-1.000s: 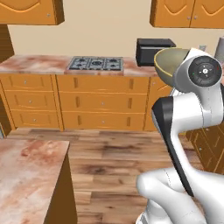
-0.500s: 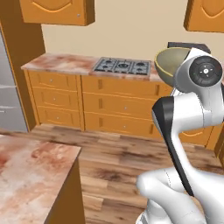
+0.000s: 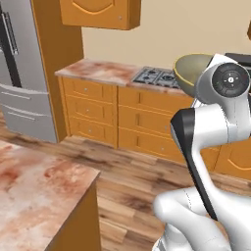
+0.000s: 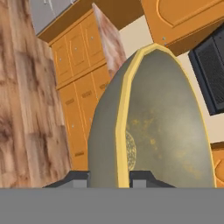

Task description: Move the bowls from the cabinet to the plates on the dining table.

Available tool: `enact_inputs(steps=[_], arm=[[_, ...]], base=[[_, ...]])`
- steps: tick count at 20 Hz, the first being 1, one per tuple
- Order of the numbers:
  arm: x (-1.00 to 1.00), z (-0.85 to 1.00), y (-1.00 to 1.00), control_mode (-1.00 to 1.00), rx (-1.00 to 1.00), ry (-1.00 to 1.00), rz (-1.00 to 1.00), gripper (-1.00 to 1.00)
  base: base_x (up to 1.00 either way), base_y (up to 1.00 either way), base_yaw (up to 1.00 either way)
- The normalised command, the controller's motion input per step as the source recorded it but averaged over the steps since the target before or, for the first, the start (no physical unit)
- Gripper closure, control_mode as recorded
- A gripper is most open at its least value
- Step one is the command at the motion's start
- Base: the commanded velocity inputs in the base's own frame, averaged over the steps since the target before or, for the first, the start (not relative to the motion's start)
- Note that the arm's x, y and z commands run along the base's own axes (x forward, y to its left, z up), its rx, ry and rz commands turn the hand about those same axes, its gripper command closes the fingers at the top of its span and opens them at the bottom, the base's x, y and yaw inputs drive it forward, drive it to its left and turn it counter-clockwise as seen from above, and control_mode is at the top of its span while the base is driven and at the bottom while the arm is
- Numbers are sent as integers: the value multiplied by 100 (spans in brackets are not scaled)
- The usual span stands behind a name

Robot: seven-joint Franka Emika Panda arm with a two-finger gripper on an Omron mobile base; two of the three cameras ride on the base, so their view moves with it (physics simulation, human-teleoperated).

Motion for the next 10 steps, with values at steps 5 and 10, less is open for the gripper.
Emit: enact_inputs(steps=[5, 10], arm=[[0, 0, 0, 100, 0, 0, 0, 100], [0, 0, 0, 100, 0, 0, 0, 100]], base=[[41, -30, 34], [40, -32, 34]])
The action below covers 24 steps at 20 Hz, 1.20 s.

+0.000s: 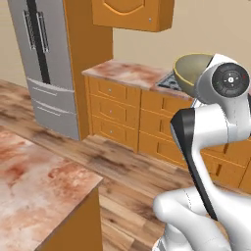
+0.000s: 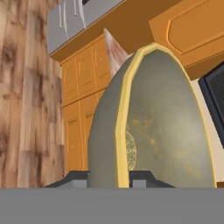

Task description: Move the bowls from the cabinet to the plates on the dining table.

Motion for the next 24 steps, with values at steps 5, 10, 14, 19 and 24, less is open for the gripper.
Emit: enact_inputs(steps=[5, 10, 14, 19, 24], arm=[[0, 0, 0, 100, 0, 0, 0, 100], [0, 0, 0, 100, 0, 0, 0, 100], [0, 0, 0, 100, 0, 0, 0, 100], [0, 0, 0, 100, 0, 0, 0, 100], [0, 0, 0, 100, 0, 0, 0, 100]], base=[[40, -31, 34], [42, -30, 34], [44, -28, 34], [44, -28, 34], [44, -30, 33]])
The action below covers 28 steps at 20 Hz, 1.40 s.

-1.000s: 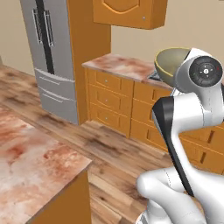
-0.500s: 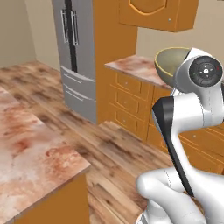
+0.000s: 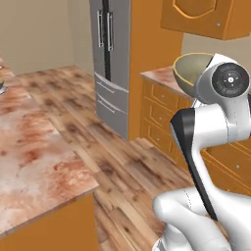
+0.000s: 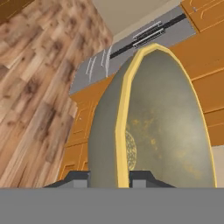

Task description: Move the bowls from the cabinet to the plates on the dining table.

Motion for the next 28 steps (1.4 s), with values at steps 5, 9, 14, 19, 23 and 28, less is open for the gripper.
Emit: enact_inputs(steps=[5, 9, 14, 19, 23, 28], arm=[[0, 0, 0, 100, 0, 0, 0, 100], [0, 0, 0, 100, 0, 0, 0, 100], [0, 0, 0, 100, 0, 0, 0, 100], [0, 0, 0, 100, 0, 0, 0, 100], [0, 0, 0, 100, 0, 0, 0, 100], [0, 0, 0, 100, 0, 0, 0, 100]], base=[[45, -30, 32], [48, -27, 33], [49, -25, 33], [48, -27, 33], [38, -39, 31], [16, -60, 25]])
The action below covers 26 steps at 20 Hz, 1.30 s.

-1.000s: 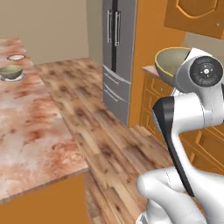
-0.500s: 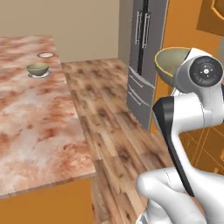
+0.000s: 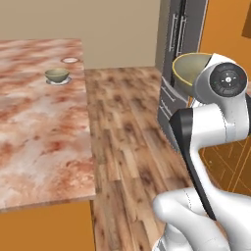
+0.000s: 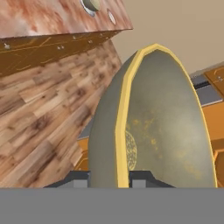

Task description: Move the bowls from the cabinet to the plates on the dining table.

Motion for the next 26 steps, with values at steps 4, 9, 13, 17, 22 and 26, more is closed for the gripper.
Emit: enact_inputs(steps=[4, 9, 13, 17, 22, 26], arm=[[0, 0, 0, 100, 0, 0, 0, 100], [0, 0, 0, 100, 0, 0, 0, 100], [0, 0, 0, 100, 0, 0, 0, 100], [0, 0, 0, 100, 0, 0, 0, 100], [0, 0, 0, 100, 0, 0, 0, 100], [0, 0, 0, 100, 0, 0, 0, 100]], base=[[16, -62, 24], [28, -61, 23], [49, -56, 21], [58, -54, 19], [64, -50, 16], [71, -46, 13]])
